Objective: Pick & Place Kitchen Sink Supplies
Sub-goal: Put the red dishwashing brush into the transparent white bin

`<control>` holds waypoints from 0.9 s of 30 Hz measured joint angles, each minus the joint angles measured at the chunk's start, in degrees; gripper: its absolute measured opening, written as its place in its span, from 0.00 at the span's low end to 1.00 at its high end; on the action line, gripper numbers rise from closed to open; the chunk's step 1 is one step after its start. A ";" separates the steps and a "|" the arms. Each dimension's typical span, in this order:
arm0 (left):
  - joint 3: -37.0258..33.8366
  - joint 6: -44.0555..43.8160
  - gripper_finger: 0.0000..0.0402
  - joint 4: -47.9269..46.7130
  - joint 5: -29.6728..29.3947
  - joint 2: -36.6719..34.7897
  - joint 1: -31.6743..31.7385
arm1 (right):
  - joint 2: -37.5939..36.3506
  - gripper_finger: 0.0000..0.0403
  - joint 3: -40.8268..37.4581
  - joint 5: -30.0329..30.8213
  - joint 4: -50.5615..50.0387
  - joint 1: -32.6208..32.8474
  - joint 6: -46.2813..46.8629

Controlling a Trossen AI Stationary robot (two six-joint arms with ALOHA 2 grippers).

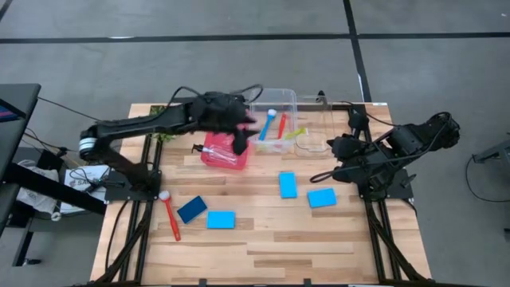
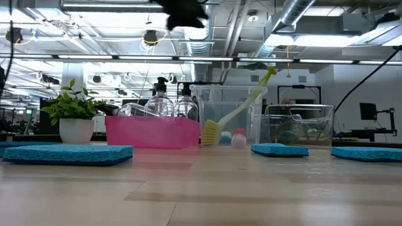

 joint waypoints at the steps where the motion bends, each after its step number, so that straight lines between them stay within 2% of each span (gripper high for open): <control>1: -1.32 0.00 0.44 -2.33 0.43 -1.32 -1.09 | 0.00 0.00 0.00 0.22 0.13 0.00 -0.04; 4: -6.34 -0.69 0.43 -7.46 2.78 -5.51 -4.99 | 0.00 0.00 0.00 0.82 1.15 0.00 -2.08; 7: -12.08 -4.26 0.42 -8.49 1.60 -9.54 -9.44 | 0.02 0.00 0.00 0.86 3.33 -0.02 -5.08; 11: -19.40 -19.19 0.41 -9.35 -3.48 -14.53 -14.41 | 0.04 0.00 0.00 0.93 6.54 -0.04 -9.21; 14: -23.93 -31.65 0.39 -10.17 -3.96 -18.14 -16.90 | 0.04 0.00 0.00 0.97 7.90 -0.04 -11.69; 18: -28.50 -41.44 0.37 -12.05 -3.91 -21.57 -20.31 | 0.04 0.00 0.00 0.99 9.77 -0.04 -14.77; 23: -31.82 -47.59 0.34 -11.81 -3.96 -23.97 -22.55 | 0.04 0.00 0.00 0.99 11.67 -0.04 -15.91; 27: -32.40 -48.43 0.32 -11.52 -4.69 -24.19 -22.73 | 0.04 0.00 -0.01 1.00 13.92 -0.05 -16.42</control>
